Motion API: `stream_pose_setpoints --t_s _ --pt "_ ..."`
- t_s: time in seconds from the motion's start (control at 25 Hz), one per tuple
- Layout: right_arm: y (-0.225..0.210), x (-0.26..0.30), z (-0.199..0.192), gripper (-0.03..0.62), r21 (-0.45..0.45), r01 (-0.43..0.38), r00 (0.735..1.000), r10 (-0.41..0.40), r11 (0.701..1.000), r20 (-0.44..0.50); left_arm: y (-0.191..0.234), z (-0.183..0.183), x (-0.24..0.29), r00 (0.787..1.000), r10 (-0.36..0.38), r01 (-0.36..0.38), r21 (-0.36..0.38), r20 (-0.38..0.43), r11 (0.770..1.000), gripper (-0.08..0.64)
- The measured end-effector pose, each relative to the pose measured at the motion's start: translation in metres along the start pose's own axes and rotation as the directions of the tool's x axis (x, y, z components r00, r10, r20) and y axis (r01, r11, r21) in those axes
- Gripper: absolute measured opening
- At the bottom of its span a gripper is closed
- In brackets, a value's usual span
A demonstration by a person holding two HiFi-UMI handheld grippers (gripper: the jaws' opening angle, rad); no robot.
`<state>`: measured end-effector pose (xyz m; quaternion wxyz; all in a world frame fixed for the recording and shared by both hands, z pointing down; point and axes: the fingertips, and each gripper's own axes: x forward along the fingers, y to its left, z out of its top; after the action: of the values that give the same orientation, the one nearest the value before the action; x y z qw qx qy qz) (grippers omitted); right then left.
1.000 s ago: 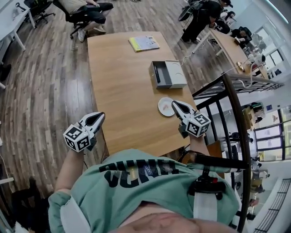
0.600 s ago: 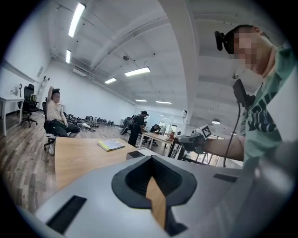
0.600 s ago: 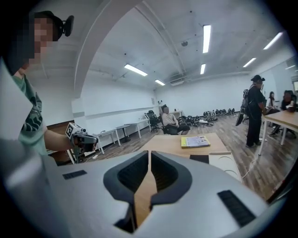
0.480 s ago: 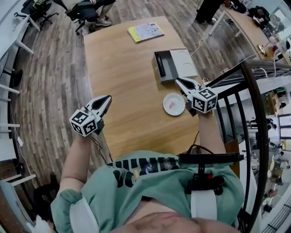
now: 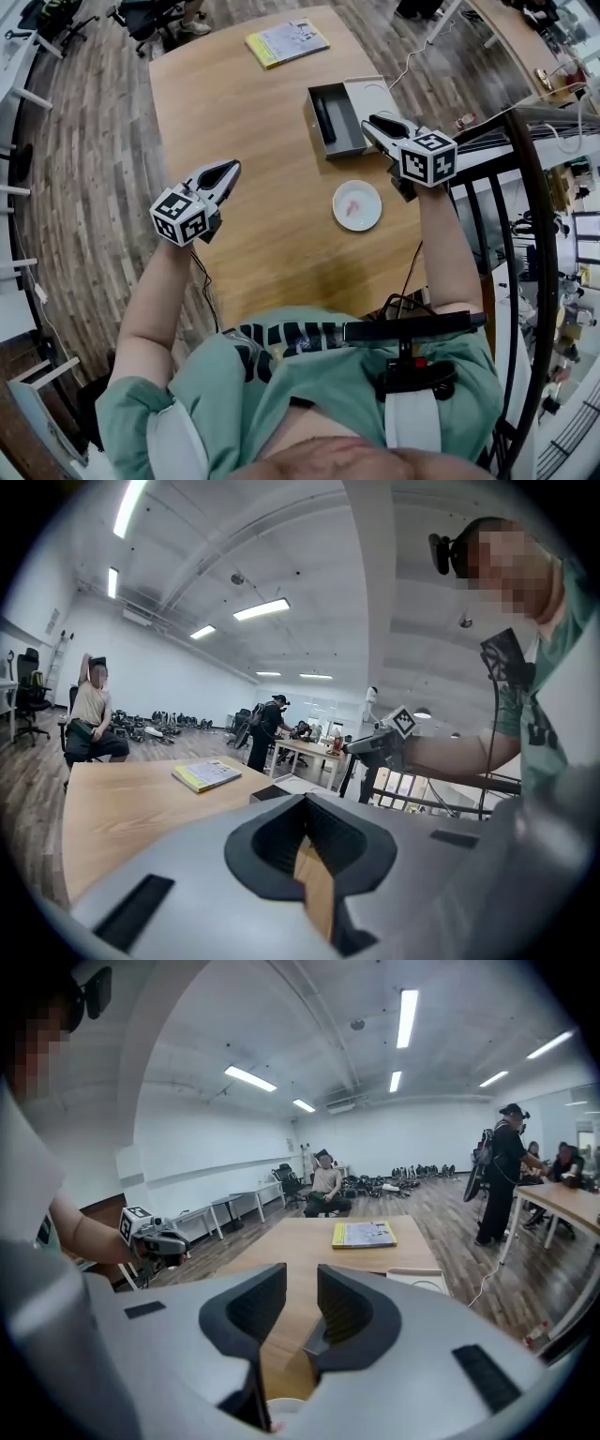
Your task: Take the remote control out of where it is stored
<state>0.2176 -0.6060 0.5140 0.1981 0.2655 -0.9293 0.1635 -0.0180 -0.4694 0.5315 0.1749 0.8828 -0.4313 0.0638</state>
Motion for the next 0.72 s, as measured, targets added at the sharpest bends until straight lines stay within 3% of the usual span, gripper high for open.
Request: stream_pose_setpoints --t_s 0.12,0.72 --pt "-0.016 0.023 0.0 0.13 0.002 0.007 0.998 -0.006 1.0 -0.063 0.008 -0.003 0.016 1.0 -0.02 0.021 0.008 -0.015 1.0 -0.005" --pt "-0.053 0.155 -0.062 0.2 -0.049 -0.024 0.935 0.006 0.999 -0.354 0.029 -0.049 0.069 0.995 -0.09 0.088 -0.045 -0.049 0.995 -0.005"
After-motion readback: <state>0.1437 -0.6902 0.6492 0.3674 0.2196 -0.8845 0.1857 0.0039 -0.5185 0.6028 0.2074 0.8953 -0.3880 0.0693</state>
